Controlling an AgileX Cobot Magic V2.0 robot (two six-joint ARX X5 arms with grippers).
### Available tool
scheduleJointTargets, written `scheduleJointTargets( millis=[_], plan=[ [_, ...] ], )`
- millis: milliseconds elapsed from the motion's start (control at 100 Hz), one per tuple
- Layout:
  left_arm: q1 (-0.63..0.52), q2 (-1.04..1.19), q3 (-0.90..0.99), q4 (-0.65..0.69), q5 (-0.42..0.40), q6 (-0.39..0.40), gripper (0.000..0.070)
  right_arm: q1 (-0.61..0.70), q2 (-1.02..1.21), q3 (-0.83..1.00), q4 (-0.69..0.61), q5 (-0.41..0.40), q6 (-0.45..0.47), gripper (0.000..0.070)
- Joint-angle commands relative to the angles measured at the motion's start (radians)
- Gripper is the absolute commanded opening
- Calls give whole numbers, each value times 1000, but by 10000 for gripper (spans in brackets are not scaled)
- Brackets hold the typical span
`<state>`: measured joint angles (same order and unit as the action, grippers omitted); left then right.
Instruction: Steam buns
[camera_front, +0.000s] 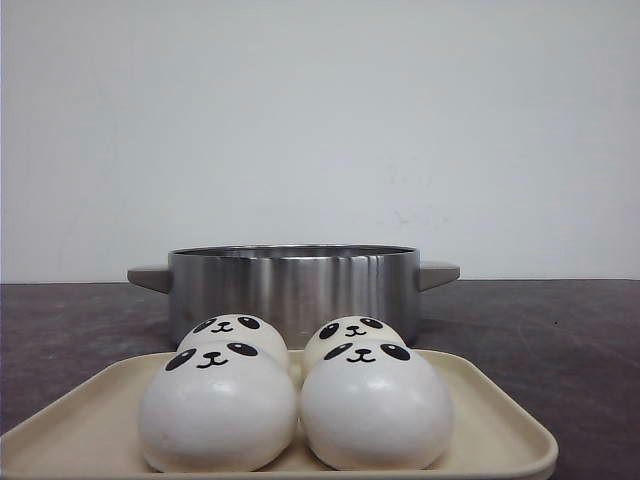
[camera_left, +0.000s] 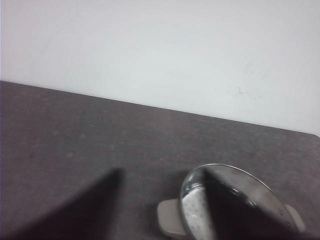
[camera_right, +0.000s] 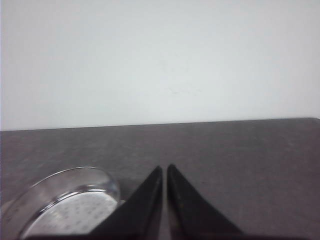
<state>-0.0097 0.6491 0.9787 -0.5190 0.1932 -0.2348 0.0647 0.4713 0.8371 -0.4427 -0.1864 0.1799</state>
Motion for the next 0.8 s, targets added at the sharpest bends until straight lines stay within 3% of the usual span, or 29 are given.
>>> scheduleJointTargets(
  millis=[0,40,80,290,410,720,790],
  plan=[
    [-1,7,16,-13,34,5,700,2,6,13,-8,-41,-7,422],
    [-2,12,16,-26,57,5,700,3,12,13,-17,-55,-3,587],
    [-4,13,16,-42,75,5,700,4,21,14,-31,-68,-2,629],
    [-31,16,15,-97,92,-42,700,35,120,14,-60,-170,50,628],
    [-71,18,15,-94,96,-47,700,126,220,16,-60,-205,111,628],
    [-178,47,15,-95,92,-47,700,567,536,30,-60,-30,249,612],
    [-196,58,15,-95,91,-47,700,628,633,52,-79,-22,284,553]
  ],
)
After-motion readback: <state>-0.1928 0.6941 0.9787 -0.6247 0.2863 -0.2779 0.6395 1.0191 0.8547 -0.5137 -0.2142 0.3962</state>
